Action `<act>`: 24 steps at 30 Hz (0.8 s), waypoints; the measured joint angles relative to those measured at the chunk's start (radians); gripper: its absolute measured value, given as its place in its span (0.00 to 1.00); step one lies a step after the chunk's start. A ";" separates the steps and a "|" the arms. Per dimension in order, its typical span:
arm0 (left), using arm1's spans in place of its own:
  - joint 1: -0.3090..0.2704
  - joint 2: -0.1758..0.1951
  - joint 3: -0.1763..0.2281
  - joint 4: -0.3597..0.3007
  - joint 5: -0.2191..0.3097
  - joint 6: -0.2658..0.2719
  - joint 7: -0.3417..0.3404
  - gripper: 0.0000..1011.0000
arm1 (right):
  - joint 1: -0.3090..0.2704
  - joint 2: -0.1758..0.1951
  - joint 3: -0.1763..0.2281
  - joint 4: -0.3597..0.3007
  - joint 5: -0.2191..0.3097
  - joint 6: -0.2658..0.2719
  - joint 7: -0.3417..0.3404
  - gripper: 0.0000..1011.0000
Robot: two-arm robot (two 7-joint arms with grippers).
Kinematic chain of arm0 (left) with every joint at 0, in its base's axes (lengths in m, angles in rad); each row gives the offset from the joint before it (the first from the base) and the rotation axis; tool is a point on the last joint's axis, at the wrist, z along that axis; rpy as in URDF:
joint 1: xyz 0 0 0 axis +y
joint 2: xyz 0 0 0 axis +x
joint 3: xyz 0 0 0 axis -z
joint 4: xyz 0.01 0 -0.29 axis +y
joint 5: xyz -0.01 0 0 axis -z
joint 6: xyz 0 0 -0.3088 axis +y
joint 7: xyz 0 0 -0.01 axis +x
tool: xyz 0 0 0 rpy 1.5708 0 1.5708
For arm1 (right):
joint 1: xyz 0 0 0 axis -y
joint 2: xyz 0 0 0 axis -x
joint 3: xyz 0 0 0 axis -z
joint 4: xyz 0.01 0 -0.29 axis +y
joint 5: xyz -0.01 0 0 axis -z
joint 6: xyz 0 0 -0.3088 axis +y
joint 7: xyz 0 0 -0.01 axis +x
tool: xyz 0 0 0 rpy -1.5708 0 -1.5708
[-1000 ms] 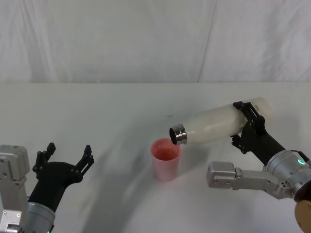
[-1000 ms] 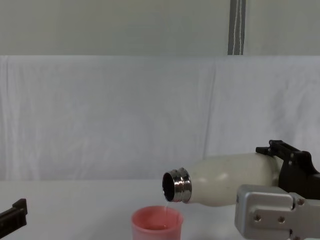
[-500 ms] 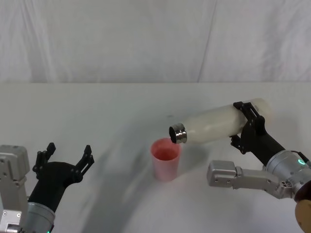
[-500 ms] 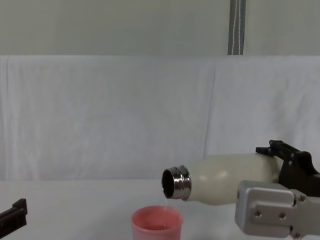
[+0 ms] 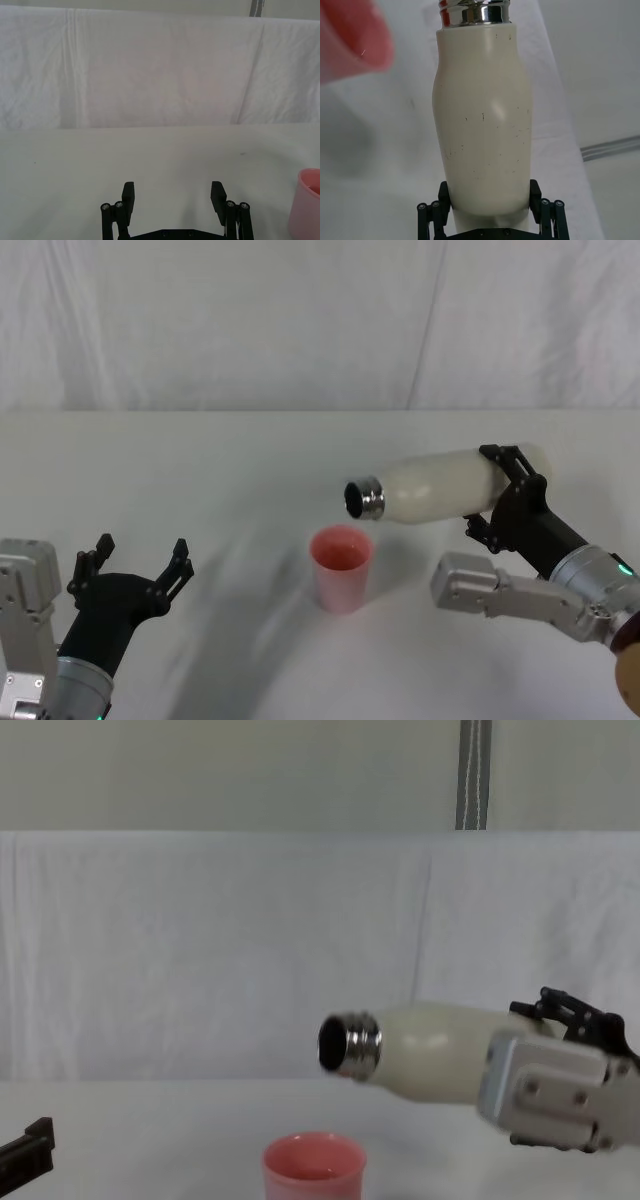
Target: Grasp the thermos with one hand and pour water into the cup lid.
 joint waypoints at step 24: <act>0.000 0.000 0.000 0.000 0.000 0.000 0.000 0.99 | -0.095 -0.109 0.201 -0.029 0.522 -0.077 0.125 0.94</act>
